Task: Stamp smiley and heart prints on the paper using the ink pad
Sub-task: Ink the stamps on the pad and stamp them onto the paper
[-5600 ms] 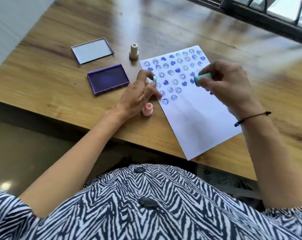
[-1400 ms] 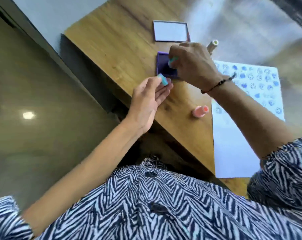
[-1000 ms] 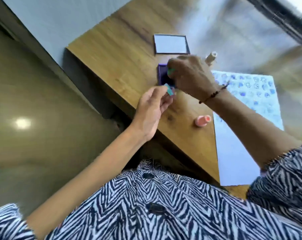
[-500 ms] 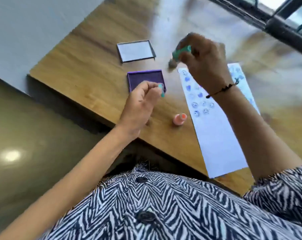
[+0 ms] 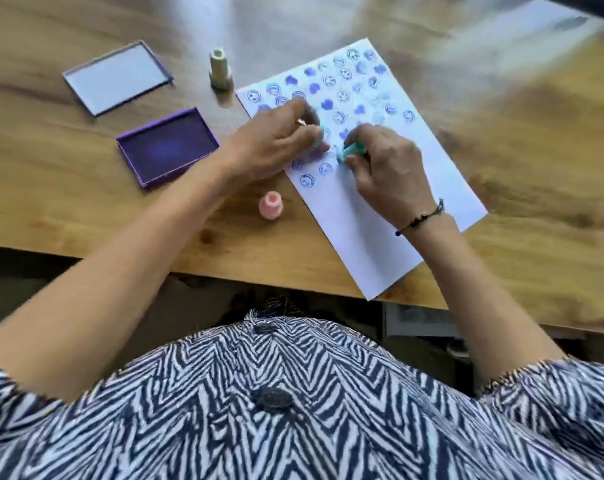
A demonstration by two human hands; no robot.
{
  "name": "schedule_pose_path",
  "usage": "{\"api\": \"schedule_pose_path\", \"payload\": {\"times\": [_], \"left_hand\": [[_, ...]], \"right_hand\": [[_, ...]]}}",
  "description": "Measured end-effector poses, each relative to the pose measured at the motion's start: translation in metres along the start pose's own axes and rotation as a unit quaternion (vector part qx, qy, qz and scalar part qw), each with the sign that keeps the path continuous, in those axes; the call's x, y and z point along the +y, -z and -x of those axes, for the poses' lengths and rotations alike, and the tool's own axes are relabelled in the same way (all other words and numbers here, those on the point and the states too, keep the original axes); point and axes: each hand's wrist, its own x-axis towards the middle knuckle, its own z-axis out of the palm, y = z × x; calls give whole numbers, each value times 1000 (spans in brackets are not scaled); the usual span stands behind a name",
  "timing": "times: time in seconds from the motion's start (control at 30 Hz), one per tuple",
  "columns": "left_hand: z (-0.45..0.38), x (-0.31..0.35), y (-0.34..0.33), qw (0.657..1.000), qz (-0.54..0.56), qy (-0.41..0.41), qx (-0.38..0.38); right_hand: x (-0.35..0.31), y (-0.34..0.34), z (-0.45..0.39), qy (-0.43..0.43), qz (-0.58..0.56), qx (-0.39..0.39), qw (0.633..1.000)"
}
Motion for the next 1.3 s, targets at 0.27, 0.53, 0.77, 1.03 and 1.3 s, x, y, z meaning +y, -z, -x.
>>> {"api": "schedule_pose_path", "payload": {"times": [0.27,0.53,0.77,1.03,1.3], "left_hand": [[-1,-4,-4,999,-31,-41,4],[0,-7,-7,999,-30,-40,10],[1,-7,-8,998,-25,-47,20],[0,-7,-7,999,-21,-41,-6],[1,-6,-8,999,11,-30,-4]], "right_hand": [[1,6,-5,10,38,23,999],[-8,-11,8,13,104,-15,994],[-7,-7,5,7,100,-18,995],[-1,16,3,-59,-51,19,997],[2,39,13,-117,-123,70,983]]}}
